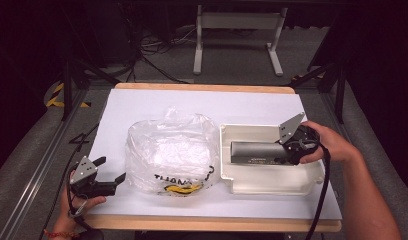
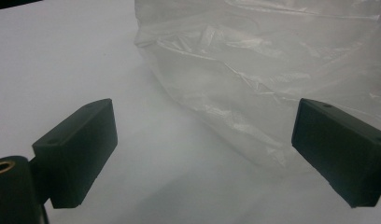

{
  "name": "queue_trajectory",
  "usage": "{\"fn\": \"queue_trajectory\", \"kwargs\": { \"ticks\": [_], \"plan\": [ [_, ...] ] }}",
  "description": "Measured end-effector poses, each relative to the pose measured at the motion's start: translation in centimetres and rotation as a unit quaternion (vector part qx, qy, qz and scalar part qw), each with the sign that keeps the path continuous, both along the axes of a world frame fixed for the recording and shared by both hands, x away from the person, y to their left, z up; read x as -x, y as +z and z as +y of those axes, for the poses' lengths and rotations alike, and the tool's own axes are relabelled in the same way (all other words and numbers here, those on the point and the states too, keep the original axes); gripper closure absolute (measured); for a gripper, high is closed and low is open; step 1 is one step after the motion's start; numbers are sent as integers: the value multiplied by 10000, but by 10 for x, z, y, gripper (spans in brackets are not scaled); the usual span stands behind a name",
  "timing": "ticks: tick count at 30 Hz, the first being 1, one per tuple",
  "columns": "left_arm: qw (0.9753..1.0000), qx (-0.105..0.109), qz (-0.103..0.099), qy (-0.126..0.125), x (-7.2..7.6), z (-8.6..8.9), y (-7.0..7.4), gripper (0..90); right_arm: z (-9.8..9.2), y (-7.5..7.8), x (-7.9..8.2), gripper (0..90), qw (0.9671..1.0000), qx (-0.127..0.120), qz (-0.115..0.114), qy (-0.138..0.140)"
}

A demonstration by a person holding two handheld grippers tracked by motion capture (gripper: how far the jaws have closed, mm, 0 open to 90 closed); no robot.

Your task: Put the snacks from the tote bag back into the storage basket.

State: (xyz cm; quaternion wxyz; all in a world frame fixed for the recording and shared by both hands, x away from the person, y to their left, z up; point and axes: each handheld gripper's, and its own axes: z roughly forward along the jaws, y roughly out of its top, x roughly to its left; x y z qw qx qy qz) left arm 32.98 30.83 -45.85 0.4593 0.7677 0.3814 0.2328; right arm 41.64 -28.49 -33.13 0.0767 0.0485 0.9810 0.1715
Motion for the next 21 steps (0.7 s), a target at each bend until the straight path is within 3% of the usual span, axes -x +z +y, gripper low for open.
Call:
{"fn": "queue_trajectory", "kwargs": {
  "ticks": [5, 12, 21],
  "plan": [
    [10000, 0, -7, -11, 0, 0, 0, 77, -3, -13, -10, 426, 9997, 148, 114, -123],
    [10000, -15, -21, -14, 0, 0, 0, 77, -6, -25, -11, 426, 9992, 249, 260, -182],
    [10000, -39, -18, -8, 0, 0, 0, 77, -10, -35, -10, 425, 9993, 235, 228, -184]
  ]
}}
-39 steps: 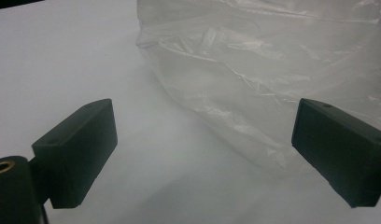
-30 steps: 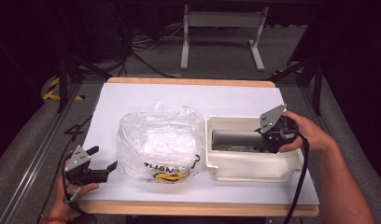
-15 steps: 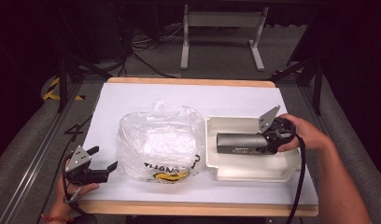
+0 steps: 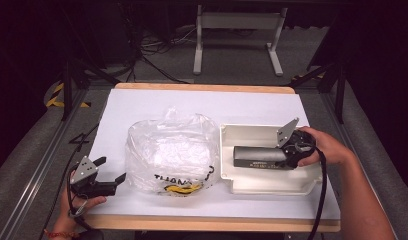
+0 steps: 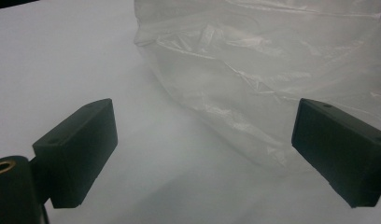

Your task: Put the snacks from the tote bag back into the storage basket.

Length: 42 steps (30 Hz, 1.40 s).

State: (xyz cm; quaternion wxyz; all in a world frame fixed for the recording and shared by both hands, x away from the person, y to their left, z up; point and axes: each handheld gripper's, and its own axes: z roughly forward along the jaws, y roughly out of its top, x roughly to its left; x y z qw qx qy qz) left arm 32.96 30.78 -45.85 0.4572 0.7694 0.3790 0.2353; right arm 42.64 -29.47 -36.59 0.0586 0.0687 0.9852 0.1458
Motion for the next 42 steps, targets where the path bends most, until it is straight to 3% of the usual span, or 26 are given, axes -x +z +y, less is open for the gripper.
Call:
{"fn": "queue_trajectory", "kwargs": {
  "ticks": [12, 36, 42],
  "plan": [
    [10000, 17, 7, -5, 0, 0, 0, 77, 3, -9, -1, 424, 9988, 457, 150, -80],
    [10000, -3, 30, -4, -1, 0, 0, 78, 3, -17, 3, 410, 9986, 522, 19, -76],
    [10000, 4, 41, -8, -1, 0, 0, 78, 7, -17, 4, 398, 9971, 752, -138, -9]
  ]
}}
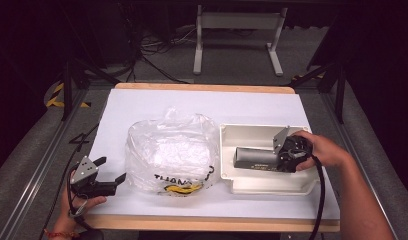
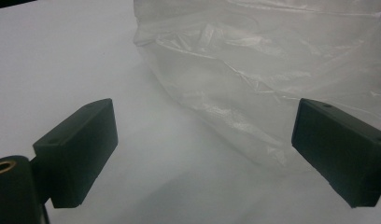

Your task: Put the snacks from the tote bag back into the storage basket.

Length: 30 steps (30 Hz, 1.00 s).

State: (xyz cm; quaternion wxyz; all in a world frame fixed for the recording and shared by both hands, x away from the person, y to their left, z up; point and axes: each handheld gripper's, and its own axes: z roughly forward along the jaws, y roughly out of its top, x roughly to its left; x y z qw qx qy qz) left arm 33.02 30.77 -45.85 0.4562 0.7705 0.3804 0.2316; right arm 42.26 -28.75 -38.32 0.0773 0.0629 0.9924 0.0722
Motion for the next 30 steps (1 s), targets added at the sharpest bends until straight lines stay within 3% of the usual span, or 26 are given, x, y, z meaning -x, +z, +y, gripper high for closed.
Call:
{"fn": "queue_trajectory", "kwargs": {
  "ticks": [2, 20, 30],
  "plan": [
    [10000, -2, -10, -3, 0, 0, 0, 78, 0, 1, 1, 394, 10000, 23, 32, -34],
    [10000, -2, -27, -19, 0, 0, 0, 78, -11, 15, 9, 347, 9989, -196, -412, -137],
    [10000, 4, -27, -18, 0, 0, 0, 78, -14, 25, 12, 342, 9956, -676, -628, -127]
  ]
}}
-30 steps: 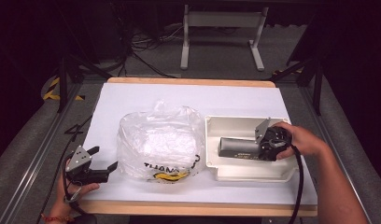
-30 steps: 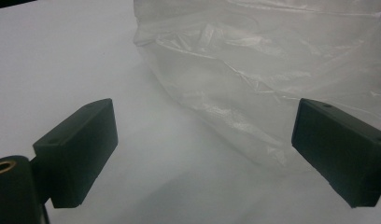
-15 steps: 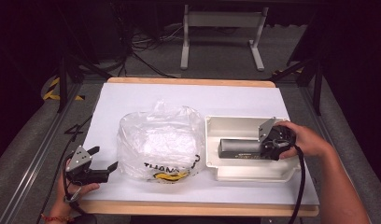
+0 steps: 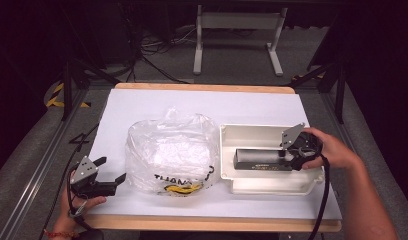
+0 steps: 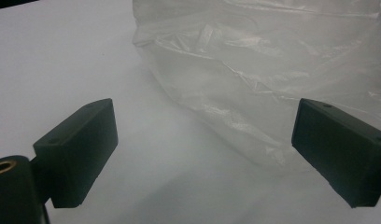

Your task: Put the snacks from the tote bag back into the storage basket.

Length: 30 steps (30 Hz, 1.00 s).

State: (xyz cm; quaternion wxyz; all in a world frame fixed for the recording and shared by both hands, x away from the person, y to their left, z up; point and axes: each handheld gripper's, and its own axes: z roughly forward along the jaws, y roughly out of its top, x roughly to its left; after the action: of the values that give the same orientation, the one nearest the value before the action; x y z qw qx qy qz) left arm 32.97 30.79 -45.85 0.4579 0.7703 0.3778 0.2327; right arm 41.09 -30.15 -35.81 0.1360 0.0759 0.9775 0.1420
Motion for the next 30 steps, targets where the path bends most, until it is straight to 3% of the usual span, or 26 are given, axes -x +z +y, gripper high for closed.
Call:
{"fn": "queue_trajectory", "kwargs": {
  "ticks": [9, 18, 30],
  "plan": [
    [10000, -9, -15, -11, 0, 0, 0, 78, -3, 11, 7, 306, 9985, -473, -250, -131],
    [10000, -8, -6, 7, 0, 0, 0, 79, -8, 20, 12, 248, 9939, -717, -632, -549],
    [10000, 0, -27, 2, 1, 0, 0, 79, -16, 26, 21, 172, 9820, -997, -997, -1259]
  ]
}}
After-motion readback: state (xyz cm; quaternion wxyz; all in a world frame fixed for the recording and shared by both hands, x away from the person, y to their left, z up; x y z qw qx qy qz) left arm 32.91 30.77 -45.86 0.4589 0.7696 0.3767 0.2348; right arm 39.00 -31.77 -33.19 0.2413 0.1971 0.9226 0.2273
